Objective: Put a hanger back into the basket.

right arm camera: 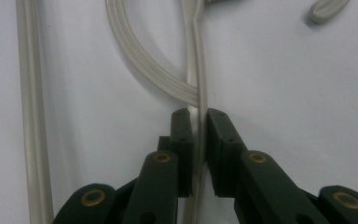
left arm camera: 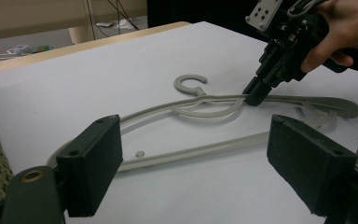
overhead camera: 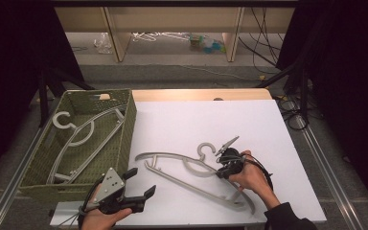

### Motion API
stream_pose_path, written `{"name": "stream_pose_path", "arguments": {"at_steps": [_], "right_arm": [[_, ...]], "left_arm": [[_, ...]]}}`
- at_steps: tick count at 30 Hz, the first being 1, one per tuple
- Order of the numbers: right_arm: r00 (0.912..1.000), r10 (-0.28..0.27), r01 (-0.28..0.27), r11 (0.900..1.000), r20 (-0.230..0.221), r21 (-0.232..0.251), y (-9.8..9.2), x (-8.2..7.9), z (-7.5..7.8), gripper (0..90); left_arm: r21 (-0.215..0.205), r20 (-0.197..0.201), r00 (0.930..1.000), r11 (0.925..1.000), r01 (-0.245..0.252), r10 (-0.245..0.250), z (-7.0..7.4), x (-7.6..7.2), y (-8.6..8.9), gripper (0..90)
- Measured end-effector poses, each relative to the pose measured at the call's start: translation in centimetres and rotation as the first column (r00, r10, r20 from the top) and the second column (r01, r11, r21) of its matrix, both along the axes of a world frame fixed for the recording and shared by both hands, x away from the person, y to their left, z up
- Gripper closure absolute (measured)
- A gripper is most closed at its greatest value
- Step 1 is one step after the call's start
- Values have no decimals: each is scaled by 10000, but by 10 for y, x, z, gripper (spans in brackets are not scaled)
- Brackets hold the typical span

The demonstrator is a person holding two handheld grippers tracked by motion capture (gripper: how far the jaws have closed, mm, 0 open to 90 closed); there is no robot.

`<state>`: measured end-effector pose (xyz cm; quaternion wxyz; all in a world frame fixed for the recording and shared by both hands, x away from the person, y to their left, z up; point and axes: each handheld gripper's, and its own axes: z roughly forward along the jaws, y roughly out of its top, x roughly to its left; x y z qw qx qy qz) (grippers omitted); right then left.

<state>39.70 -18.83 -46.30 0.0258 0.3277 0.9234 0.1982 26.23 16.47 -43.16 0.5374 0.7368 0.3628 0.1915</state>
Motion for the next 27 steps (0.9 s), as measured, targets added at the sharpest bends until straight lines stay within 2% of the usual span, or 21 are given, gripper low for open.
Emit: {"name": "stream_pose_path", "arguments": {"at_steps": [2, 3, 6, 8, 9, 11, 12, 16, 17, 18, 19, 22, 25, 27], "right_arm": [[9997, 228, -228, 9997, 5, -83, 0, 1, 0, 821], [9998, 172, -172, 9998, -106, -36, 0, 2, 0, 820], [9992, 398, -398, 9991, 0, -154, 1, 2, 0, 814], [9989, 467, -467, 9984, 13, -312, 4, 1, 1, 805], [9980, 627, -622, 9972, 97, -410, 4, 2, 1, 804], [9976, 686, -686, 9965, -16, -479, 6, 3, 1, 803], [9972, 753, -751, 9956, 1, -551, 6, 3, 1, 804], [9947, 1024, -1016, 9929, 103, -611, 6, 3, 1, 817], [9940, 1093, -1085, 9920, 84, -651, 7, 2, 1, 819], [9925, 1212, -1198, 9902, 148, -712, 7, 2, 2, 821], [9909, 1329, -1312, 9888, 199, -717, 7, 2, 2, 822], [9862, 1615, -1591, 9853, 363, -618, 4, 2, 5, 823], [9794, 1893, -1856, 9811, 702, -553, 2, 0, 12, 823], [9714, 2183, -2118, 9745, 938, -743, 1, -4, 18, 823]], "left_arm": [[126, 162, 9998, 9999, 89, -91, 0, 1, 2, 181], [101, 185, 9997, 9999, 135, -137, 0, 1, 2, 181], [134, 197, 9997, 9998, 154, -156, 0, 2, 1, 181], [59, 25, 10000, 10000, 58, -58, 0, 1, 0, 181], [183, 132, 9998, 9997, 135, -138, 0, 1, 0, 181], [53, 50, 10000, 10000, 69, -70, 0, 2, -1, 181], [152, 112, 9998, 9998, 146, -148, 0, 2, -1, 181], [1, 7, 10000, 10000, 59, -59, 2, 3, -3, 181], [112, 126, 9997, 9998, 188, -190, 3, 5, -2, 181], [-97, 28, 9999, 9998, 166, -165, 3, 6, -3, 181], [44, 42, 9998, 9998, 185, -185, 5, 7, -3, 181], [-111, -191, 9995, 9997, 232, -235, 9, 12, -6, 181], [47, -149, 9994, 9995, 326, -325, 15, 20, -11, 181], [205, -233, 9985, 9986, 495, -491, 20, 29, -17, 181]]}}
